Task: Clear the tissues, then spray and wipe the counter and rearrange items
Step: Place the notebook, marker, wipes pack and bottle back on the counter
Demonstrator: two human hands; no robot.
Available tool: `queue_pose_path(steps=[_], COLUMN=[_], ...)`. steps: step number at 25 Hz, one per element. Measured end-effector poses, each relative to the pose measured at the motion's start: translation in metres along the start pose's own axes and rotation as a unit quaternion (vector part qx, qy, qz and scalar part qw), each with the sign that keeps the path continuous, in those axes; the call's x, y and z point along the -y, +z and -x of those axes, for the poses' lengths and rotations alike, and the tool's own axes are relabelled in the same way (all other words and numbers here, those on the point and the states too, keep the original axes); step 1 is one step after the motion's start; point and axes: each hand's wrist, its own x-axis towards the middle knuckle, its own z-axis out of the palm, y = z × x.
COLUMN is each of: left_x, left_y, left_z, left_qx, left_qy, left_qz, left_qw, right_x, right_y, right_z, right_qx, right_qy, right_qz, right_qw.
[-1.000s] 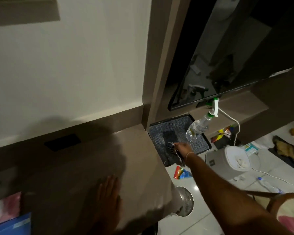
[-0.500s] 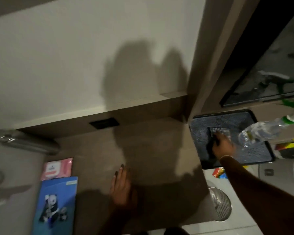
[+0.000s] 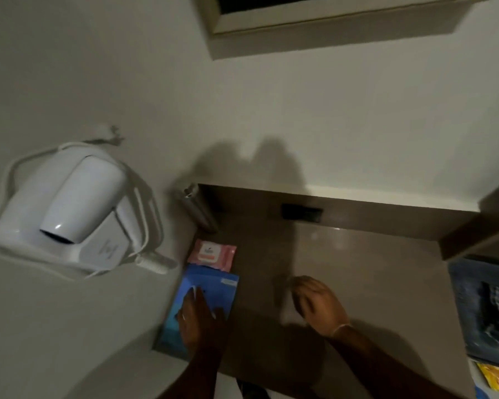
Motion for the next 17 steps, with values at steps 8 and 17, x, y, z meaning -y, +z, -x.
queue_pose_path(steps=[8,17], left_x=[0.081,0.093], left_y=[-0.016,-0.031], left_z=[-0.068,-0.092], left_qx=[0.071,0.124], left_qy=[-0.006,0.035], left_qz=[-0.006,0.109], left_qw=[0.997,0.986], right_x=[0.14,0.188], right_y=[0.106,0.138], right_z=[-0.06,-0.069], right_qx=[0.163,0.107], right_qy=[0.285,0.435], right_qz=[-0.139,-0.253], right_qw=[0.934,0.858])
